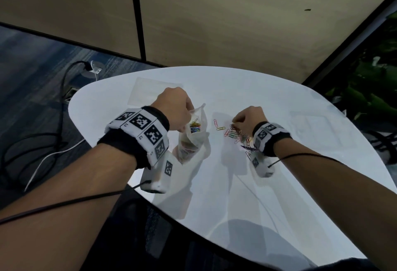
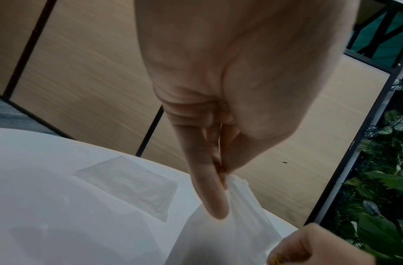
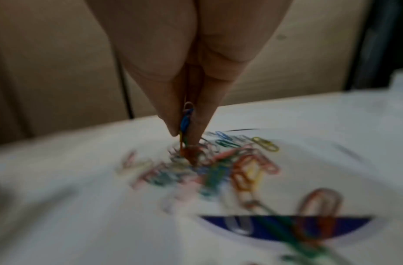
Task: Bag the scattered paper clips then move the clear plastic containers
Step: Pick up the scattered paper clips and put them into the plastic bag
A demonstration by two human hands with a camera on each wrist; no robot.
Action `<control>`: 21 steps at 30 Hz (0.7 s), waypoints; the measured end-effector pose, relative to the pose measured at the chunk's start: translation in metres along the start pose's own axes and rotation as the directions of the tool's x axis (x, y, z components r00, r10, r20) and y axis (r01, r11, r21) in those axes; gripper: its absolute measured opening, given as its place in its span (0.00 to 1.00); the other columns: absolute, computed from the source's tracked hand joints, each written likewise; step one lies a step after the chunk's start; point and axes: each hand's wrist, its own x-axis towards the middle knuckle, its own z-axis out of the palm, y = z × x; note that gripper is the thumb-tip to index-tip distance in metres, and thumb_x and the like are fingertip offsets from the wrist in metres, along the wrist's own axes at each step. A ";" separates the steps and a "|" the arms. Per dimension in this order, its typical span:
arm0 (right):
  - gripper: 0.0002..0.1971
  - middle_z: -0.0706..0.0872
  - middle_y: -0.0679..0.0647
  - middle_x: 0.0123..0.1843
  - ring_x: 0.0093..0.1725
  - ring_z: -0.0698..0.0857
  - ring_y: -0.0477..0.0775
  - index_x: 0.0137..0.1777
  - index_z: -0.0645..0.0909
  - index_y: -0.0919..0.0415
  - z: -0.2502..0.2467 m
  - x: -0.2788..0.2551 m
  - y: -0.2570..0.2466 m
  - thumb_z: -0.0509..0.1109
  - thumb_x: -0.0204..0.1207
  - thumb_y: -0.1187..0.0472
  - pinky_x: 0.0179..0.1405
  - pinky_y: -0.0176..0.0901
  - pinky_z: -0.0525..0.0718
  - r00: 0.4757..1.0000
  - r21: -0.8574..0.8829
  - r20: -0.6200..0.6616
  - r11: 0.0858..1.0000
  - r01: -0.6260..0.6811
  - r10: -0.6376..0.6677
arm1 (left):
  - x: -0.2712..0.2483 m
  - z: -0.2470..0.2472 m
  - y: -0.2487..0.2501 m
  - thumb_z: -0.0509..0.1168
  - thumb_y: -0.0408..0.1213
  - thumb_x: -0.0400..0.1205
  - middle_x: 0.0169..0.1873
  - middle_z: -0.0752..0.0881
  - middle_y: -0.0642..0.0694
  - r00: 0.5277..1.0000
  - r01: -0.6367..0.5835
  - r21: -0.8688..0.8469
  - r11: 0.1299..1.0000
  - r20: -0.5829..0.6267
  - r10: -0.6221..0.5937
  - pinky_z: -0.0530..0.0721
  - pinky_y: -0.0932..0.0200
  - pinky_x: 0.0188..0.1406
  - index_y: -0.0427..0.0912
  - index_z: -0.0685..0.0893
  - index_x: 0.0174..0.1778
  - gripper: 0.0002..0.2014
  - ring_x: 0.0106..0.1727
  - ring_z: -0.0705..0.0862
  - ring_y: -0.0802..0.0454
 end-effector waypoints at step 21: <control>0.11 0.93 0.53 0.44 0.44 0.89 0.49 0.52 0.92 0.57 -0.030 -0.069 -0.127 0.70 0.76 0.67 0.45 0.30 0.83 0.988 0.432 -0.043 0.889 0.153 -0.149 | 0.004 0.006 -0.002 0.65 0.26 0.82 0.33 0.93 0.39 0.996 0.075 -0.125 0.989 -0.028 -0.079 0.94 0.48 0.47 0.36 0.91 0.48 0.09 0.31 0.94 0.48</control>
